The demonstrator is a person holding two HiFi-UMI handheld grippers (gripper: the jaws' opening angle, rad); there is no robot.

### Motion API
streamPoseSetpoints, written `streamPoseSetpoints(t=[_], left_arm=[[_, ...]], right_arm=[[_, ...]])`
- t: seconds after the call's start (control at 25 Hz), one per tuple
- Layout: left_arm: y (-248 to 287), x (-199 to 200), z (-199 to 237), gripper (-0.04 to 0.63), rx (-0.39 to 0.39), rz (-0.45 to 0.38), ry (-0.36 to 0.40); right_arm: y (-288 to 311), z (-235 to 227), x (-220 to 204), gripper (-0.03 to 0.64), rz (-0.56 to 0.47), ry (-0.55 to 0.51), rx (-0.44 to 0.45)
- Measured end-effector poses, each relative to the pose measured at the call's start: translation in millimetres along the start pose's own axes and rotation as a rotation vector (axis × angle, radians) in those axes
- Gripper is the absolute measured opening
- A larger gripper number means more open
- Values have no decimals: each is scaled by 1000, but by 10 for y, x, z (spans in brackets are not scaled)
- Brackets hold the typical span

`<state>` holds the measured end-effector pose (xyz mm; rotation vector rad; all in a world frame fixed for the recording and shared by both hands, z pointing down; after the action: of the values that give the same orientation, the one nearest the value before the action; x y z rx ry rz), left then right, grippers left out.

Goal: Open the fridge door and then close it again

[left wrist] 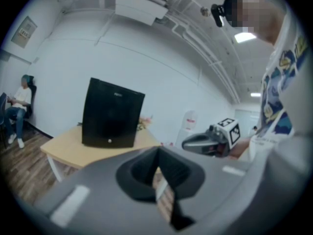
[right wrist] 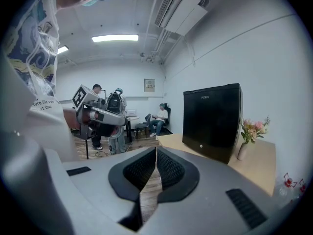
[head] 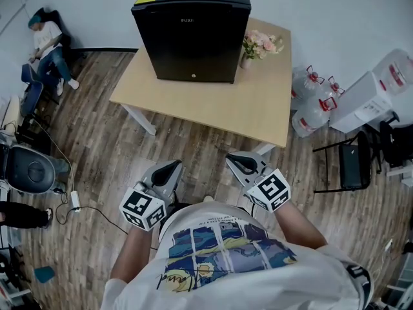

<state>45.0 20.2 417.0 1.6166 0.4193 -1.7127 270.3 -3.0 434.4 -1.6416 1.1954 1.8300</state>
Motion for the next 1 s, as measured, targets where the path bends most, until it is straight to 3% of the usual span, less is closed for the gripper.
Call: streamPoseSetpoints(t=[1.0], left_arm=[[89, -42, -9, 8, -7, 18, -13]], right_arm=[[56, 4, -85, 17, 27, 4, 25]])
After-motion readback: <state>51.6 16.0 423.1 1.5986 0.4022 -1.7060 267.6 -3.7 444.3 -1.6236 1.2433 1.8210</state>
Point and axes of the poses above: the fingertips, and each gripper's own axes: y forward along the fingers, z to its left, x out of its top, the point moved 7 cm from there along -y, backward along the fingers, and after that the axes turned 4 degrees about y, right-handed, at the moved point
